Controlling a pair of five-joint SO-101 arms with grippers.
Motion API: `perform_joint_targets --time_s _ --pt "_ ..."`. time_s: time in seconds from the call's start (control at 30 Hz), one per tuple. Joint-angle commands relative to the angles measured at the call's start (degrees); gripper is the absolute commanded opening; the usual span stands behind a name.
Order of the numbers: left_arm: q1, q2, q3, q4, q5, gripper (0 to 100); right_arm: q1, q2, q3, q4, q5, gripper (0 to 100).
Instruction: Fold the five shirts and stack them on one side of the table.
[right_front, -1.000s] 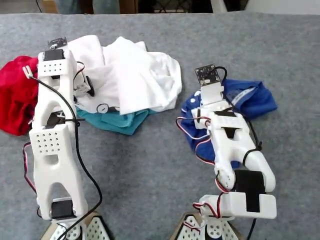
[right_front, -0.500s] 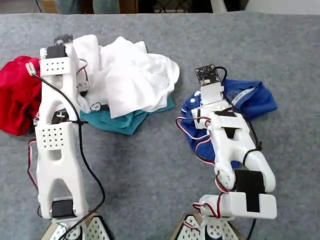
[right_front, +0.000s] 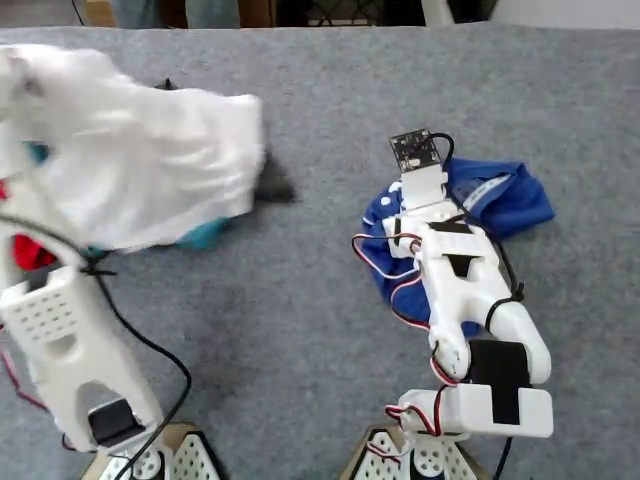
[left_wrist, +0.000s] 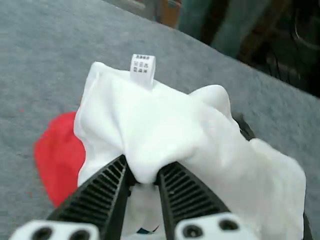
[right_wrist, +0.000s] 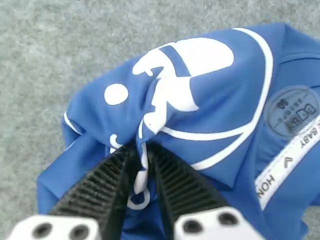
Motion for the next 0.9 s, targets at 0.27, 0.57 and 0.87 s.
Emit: perform_joint_targets --time_s 0.27,0.57,0.87 --pt "-19.82 -5.01 -4.26 -3.52 7.91 3 0.53 -0.75 0.31 -0.53 0.44 1.5" --pt "-11.3 0.62 0.84 -1.49 12.57 7 0.53 -0.75 0.31 -0.53 0.44 1.5" --pt "-1.27 5.54 4.79 0.09 23.03 39 0.53 -0.75 0.31 -0.53 0.44 1.5"
